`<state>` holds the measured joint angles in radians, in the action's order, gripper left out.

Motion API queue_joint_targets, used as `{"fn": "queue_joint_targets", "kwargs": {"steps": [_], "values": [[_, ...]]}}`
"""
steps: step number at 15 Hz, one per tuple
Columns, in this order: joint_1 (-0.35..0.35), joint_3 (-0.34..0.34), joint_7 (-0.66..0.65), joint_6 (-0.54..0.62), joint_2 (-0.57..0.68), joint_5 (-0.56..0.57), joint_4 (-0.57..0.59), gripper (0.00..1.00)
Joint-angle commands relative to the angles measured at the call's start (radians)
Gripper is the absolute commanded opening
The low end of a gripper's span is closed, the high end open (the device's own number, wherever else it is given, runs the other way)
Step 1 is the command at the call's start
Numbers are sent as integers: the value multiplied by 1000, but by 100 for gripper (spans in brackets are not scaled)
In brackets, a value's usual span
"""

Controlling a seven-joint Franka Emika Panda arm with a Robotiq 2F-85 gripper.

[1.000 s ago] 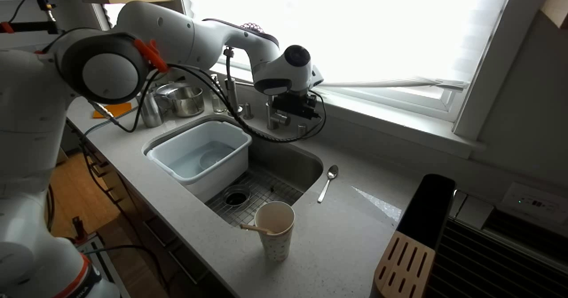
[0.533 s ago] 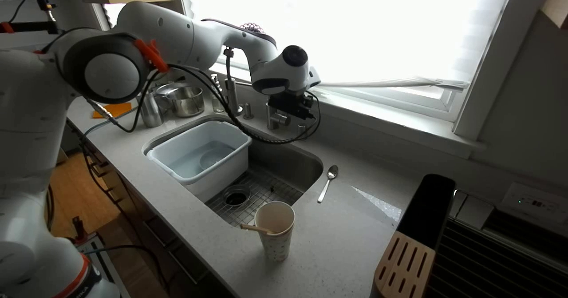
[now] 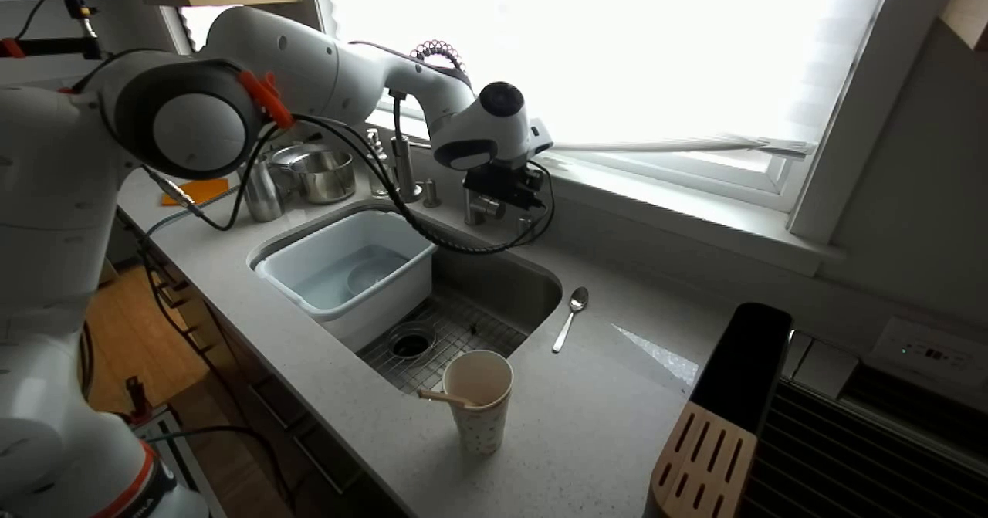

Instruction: Open the tap and rinse the spoon

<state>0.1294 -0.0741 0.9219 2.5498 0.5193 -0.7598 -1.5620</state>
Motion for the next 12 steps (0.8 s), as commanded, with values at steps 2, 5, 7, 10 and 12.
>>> {"fn": "queue_joint_targets", "kwargs": {"steps": [2, 5, 7, 10, 12], "values": [[10, -14, -42, 48, -12, 61, -32, 61], [14, -22, -57, 58, -11, 83, -34, 89], [16, -20, -71, 69, -14, 104, -37, 100], [36, -23, -94, 34, -39, 135, -49, 100], [51, -30, -102, -16, -60, 141, -58, 100]]}}
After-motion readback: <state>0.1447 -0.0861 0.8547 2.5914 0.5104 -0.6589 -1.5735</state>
